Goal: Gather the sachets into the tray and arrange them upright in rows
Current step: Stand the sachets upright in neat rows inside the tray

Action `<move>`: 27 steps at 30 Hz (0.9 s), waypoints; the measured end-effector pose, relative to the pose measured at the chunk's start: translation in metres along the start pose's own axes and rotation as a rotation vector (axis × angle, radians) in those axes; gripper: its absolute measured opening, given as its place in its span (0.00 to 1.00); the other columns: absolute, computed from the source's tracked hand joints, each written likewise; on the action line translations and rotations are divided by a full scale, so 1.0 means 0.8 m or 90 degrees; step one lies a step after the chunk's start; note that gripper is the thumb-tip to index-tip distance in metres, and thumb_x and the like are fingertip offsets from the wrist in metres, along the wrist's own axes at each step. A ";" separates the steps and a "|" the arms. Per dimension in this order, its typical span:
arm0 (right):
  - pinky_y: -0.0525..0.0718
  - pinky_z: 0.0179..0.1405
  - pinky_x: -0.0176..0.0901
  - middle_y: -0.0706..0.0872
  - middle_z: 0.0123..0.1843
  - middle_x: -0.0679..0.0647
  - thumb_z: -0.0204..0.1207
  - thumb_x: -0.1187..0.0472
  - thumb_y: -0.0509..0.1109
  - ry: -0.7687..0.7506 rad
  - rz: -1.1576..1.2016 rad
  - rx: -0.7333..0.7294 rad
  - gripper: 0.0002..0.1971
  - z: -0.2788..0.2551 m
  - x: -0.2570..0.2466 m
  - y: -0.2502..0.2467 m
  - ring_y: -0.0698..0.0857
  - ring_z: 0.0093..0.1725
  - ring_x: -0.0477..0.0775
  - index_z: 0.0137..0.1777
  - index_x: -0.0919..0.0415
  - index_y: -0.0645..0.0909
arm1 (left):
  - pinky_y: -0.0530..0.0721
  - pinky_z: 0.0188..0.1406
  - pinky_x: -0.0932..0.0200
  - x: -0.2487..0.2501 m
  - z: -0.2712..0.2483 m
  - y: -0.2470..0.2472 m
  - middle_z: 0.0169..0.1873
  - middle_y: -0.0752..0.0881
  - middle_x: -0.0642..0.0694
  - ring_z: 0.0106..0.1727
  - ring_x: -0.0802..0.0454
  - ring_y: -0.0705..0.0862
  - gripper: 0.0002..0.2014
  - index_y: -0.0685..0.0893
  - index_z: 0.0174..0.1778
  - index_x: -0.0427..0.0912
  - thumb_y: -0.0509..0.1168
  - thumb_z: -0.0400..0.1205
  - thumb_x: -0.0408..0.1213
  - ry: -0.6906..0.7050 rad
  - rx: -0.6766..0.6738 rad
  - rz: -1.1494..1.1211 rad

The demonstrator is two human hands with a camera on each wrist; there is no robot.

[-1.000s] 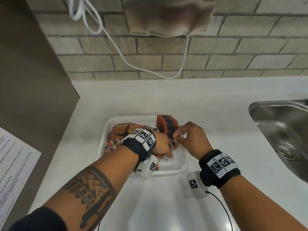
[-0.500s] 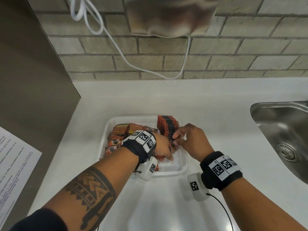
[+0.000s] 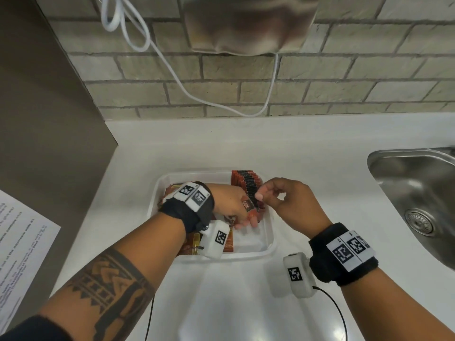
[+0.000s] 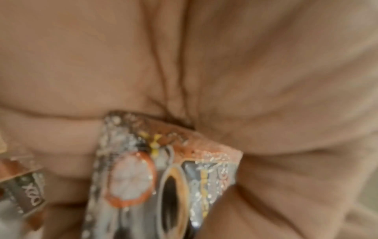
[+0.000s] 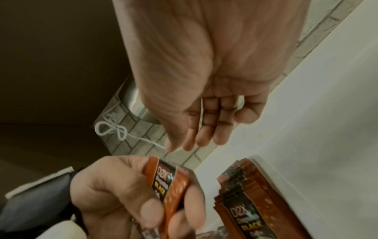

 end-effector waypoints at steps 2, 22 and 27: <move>0.78 0.47 0.22 0.92 0.41 0.44 0.75 0.55 0.80 -0.003 0.069 -0.033 0.03 -0.002 -0.013 0.002 0.87 0.45 0.40 0.46 0.50 0.90 | 0.87 0.56 0.55 0.009 -0.011 -0.006 0.46 0.90 0.42 0.48 0.48 0.87 0.14 0.89 0.61 0.32 0.65 0.80 0.21 0.085 0.015 -0.111; 0.80 0.44 0.26 0.90 0.42 0.42 0.80 0.60 0.73 -0.018 -0.047 -0.018 0.05 0.018 -0.043 -0.015 0.86 0.45 0.40 0.44 0.49 0.88 | 0.89 0.56 0.48 -0.014 -0.055 -0.058 0.43 0.93 0.55 0.46 0.56 0.91 0.18 0.92 0.50 0.49 0.86 0.66 0.42 0.094 0.401 -0.026; 0.73 0.43 0.24 0.82 0.48 0.41 0.78 0.59 0.74 0.006 -0.138 -0.065 0.05 0.006 -0.024 -0.003 0.80 0.49 0.38 0.43 0.46 0.88 | 0.79 0.36 0.57 -0.028 -0.073 -0.059 0.35 0.84 0.49 0.39 0.50 0.83 0.19 0.83 0.40 0.42 0.78 0.75 0.55 -0.099 0.370 0.186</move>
Point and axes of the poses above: each hand's wrist, its own z-axis towards the middle knuckle, its own y-axis out of the palm, x = y × z, the point moved 9 cm from there along z, towards the middle knuckle
